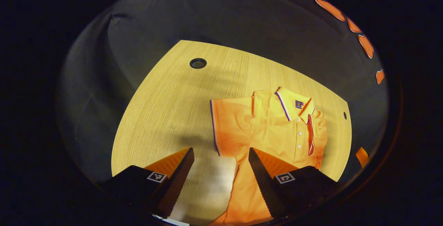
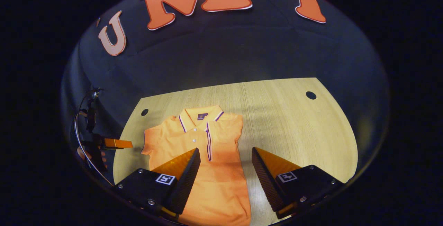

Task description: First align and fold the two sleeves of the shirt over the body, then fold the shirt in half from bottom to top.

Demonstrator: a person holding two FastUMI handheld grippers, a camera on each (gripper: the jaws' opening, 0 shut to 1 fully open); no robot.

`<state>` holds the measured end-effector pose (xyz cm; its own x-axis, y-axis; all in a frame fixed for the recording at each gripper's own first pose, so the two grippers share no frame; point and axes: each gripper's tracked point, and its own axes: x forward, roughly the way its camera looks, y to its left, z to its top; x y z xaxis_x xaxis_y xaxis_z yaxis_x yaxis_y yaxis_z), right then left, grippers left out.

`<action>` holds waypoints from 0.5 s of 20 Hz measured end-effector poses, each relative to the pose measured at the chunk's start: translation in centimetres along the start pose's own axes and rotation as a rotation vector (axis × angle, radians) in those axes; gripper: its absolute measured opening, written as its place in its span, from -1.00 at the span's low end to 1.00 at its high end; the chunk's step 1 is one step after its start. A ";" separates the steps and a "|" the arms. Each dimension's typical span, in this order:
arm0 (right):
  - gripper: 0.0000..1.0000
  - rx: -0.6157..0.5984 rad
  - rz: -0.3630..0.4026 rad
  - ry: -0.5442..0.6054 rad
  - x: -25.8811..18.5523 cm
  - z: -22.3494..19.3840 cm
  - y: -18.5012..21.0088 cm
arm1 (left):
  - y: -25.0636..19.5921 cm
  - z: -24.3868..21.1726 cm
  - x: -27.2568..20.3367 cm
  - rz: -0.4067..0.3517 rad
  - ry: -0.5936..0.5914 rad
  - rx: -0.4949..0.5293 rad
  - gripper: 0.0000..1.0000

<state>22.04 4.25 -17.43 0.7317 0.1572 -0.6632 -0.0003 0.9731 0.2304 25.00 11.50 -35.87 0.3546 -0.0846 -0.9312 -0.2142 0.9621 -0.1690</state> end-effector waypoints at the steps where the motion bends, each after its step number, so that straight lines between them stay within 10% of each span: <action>1: 0.83 -0.007 -0.015 -0.019 -0.6 -0.1 0.0 | 0.1 0.3 1.1 0.000 0.024 0.004 0.95; 10: 0.83 -0.014 -0.100 -0.189 -5.9 -0.5 -0.6 | -0.1 0.0 7.3 0.043 0.165 0.050 0.89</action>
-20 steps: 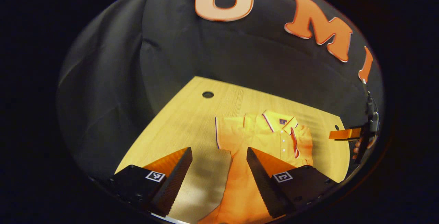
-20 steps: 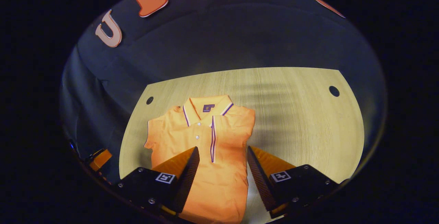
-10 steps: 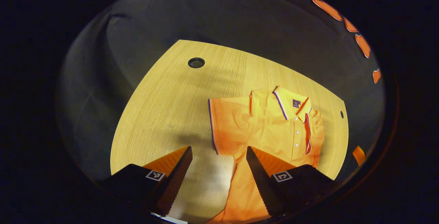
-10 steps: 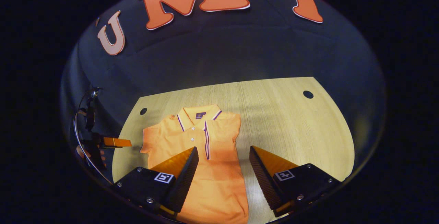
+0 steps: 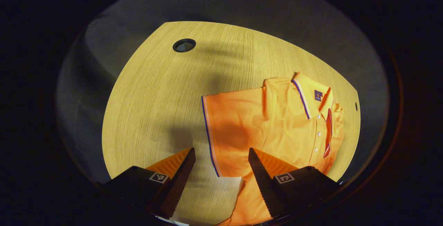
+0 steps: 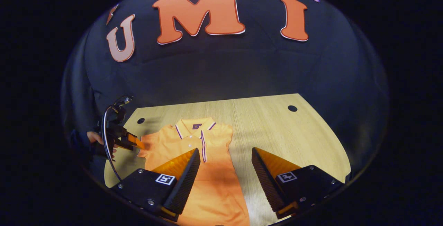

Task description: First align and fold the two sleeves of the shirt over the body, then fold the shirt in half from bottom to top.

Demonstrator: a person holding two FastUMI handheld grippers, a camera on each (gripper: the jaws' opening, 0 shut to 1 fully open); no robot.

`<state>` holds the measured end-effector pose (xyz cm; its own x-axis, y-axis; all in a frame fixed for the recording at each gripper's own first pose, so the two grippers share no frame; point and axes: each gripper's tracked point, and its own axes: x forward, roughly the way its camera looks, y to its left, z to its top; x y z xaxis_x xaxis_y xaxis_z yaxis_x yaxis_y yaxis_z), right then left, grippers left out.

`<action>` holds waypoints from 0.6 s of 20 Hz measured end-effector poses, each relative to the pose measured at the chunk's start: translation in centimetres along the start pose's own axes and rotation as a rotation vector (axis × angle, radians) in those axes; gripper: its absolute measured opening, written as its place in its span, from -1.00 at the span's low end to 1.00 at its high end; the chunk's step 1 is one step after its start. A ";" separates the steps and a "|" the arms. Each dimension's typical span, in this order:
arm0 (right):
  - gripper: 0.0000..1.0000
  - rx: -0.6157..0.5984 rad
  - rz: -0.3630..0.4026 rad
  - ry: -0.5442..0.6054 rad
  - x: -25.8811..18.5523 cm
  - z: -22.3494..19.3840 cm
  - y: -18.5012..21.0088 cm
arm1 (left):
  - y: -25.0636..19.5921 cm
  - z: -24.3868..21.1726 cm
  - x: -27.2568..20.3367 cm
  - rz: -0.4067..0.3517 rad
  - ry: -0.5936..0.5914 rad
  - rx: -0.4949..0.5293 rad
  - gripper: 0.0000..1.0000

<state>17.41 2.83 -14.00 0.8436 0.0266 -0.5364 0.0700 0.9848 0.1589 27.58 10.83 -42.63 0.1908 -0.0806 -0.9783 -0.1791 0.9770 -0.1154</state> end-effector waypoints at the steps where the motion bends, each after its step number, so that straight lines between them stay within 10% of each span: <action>1: 0.84 -0.003 -0.006 -0.014 -0.4 0.1 -0.3 | 0.1 0.3 0.5 0.010 0.000 0.003 0.86; 6: 0.92 -0.013 -0.041 -0.075 -2.5 0.6 -1.3 | 0.1 0.4 2.0 0.042 0.026 0.025 0.86; 9: 0.94 -0.011 -0.064 -0.106 -3.6 0.8 -2.1 | 0.3 0.6 2.1 0.069 0.029 0.044 0.18; 12: 0.94 0.003 -0.072 -0.120 -4.4 0.7 -2.5 | -0.2 0.9 2.2 0.066 0.022 0.060 0.02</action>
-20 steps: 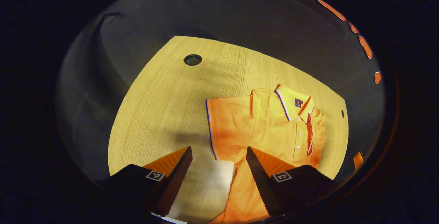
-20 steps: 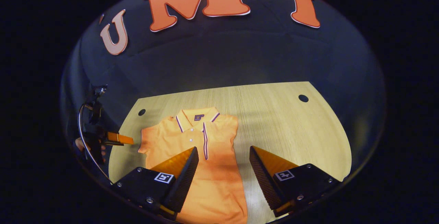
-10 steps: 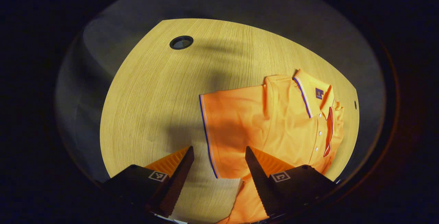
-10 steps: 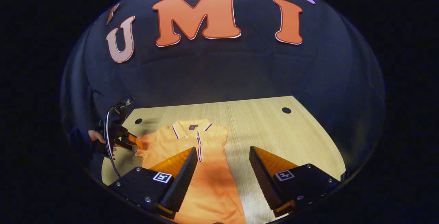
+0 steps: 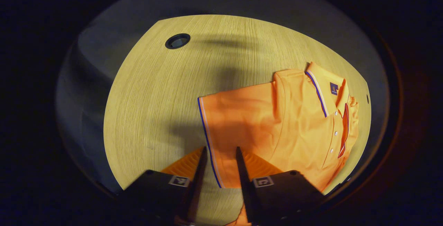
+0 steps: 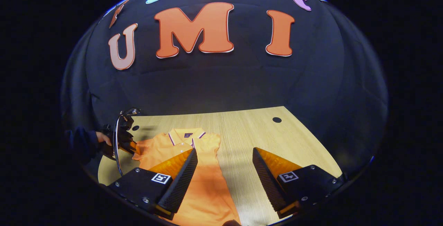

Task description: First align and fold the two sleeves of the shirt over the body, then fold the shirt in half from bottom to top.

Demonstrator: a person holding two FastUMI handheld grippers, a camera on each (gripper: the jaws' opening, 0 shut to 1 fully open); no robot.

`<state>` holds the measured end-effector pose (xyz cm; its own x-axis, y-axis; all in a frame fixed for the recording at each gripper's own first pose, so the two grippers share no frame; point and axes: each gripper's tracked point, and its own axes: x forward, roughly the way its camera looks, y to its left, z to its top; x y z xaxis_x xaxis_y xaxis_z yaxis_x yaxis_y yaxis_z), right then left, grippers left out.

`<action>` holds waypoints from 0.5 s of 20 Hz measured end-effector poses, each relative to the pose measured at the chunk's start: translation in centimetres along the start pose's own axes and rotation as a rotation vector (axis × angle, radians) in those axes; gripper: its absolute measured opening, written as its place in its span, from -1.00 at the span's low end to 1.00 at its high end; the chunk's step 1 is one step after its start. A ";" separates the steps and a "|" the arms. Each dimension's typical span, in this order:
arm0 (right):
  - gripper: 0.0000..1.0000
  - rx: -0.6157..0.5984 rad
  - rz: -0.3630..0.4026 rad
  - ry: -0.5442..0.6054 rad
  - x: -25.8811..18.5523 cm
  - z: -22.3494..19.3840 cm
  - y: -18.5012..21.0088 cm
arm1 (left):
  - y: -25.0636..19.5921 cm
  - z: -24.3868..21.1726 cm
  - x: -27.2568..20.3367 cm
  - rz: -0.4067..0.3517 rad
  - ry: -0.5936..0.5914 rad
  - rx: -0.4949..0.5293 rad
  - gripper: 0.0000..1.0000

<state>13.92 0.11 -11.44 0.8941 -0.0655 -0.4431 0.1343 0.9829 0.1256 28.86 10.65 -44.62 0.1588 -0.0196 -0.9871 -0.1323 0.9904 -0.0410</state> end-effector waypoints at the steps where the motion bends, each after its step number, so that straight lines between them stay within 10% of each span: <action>1: 0.94 0.002 -0.008 -0.005 -0.1 -0.1 -0.3 | 0.0 0.0 0.0 -0.007 -0.002 0.010 -0.41; 3: 0.94 0.002 -0.020 -0.011 -0.6 -0.5 -0.8 | -0.1 0.5 -0.4 -0.032 -0.037 -0.002 -0.39; 4: 0.94 0.006 -0.024 -0.012 -0.6 -0.7 -1.0 | 0.0 0.2 -0.2 -0.045 -0.029 0.001 -0.91; 10: 0.94 0.008 -0.045 -0.004 -1.8 -2.3 -2.0 | -1.4 2.5 -2.9 -0.080 -0.141 0.089 -0.84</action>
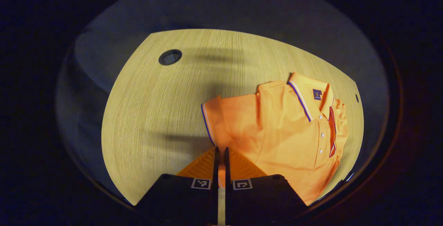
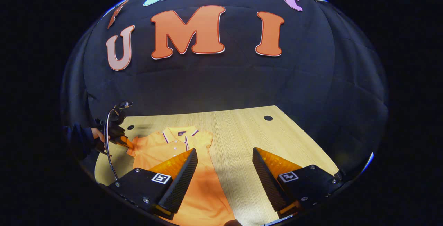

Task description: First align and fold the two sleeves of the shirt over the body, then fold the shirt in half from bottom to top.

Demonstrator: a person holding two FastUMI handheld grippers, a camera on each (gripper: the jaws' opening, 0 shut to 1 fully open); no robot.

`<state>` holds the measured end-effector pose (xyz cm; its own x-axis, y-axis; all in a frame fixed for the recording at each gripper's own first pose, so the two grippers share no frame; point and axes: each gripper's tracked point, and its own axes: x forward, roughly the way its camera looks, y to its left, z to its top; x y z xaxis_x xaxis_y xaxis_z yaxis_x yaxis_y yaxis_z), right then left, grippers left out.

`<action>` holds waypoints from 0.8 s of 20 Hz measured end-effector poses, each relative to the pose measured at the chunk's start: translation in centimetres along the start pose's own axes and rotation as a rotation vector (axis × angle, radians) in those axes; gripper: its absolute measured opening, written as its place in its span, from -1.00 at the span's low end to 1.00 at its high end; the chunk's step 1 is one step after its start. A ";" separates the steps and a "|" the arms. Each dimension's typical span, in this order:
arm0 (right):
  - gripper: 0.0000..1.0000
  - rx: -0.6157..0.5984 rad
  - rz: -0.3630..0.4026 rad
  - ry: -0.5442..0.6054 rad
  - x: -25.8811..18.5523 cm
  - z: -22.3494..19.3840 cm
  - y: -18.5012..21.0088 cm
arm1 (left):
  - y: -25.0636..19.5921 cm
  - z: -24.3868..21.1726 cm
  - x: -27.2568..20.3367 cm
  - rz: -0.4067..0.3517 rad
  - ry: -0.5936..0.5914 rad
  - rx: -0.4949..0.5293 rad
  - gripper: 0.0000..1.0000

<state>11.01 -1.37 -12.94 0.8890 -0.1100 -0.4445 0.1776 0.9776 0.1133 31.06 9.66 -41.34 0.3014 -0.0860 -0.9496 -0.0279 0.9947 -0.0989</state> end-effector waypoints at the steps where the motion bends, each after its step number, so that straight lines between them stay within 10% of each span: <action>1: 0.94 0.002 -0.001 0.007 -0.1 -0.4 -0.1 | -0.5 0.6 -0.6 -0.003 -0.014 0.024 -0.84; 16: 0.95 0.045 -0.061 0.092 -2.9 -5.1 -1.4 | -13.7 1.7 0.1 -0.179 -0.024 0.251 -0.70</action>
<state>6.00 -1.54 -16.34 0.8335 -0.1502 -0.5316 0.2512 0.9602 0.1225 33.10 -3.90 -39.54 0.3026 -0.2629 -0.9161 0.2633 0.9469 -0.1847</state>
